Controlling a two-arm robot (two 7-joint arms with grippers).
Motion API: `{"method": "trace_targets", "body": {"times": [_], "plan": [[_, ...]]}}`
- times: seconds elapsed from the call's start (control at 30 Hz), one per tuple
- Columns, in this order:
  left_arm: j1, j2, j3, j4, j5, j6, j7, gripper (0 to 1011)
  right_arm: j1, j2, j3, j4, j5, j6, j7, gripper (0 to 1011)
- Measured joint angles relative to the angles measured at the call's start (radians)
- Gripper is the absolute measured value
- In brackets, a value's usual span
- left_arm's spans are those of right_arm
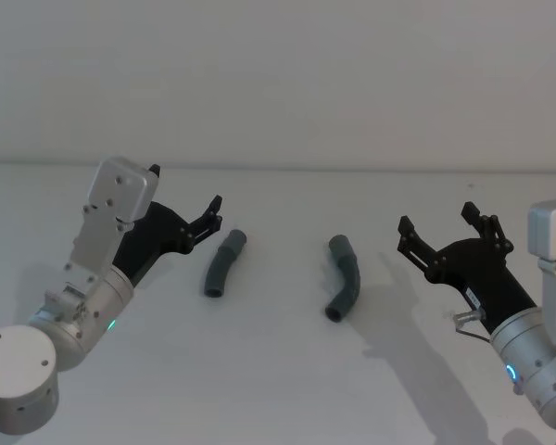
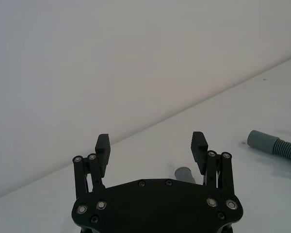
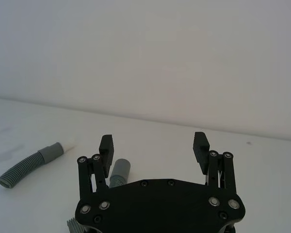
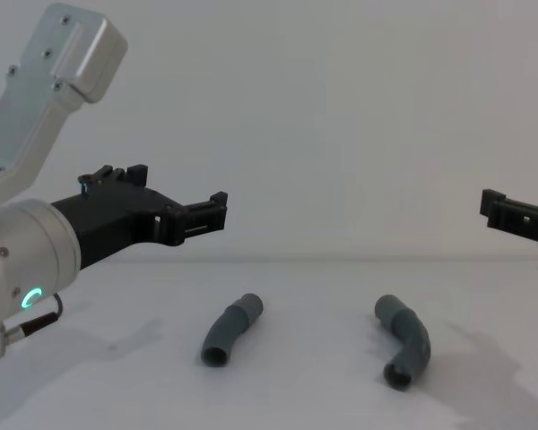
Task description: Use both hands to pick up one end of the pipe from the table, align the ends, and insert them.
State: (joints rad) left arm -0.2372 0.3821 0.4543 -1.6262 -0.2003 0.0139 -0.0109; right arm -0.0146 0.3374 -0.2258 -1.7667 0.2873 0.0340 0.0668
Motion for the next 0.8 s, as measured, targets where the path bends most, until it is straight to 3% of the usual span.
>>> {"method": "trace_targets", "body": {"times": [0.8], "plan": [[0.0, 0.0, 0.0, 0.0, 0.0, 0.0, 0.0, 1001, 0.0, 0.0, 0.0, 0.0, 0.0, 0.001, 0.0, 993]]}}
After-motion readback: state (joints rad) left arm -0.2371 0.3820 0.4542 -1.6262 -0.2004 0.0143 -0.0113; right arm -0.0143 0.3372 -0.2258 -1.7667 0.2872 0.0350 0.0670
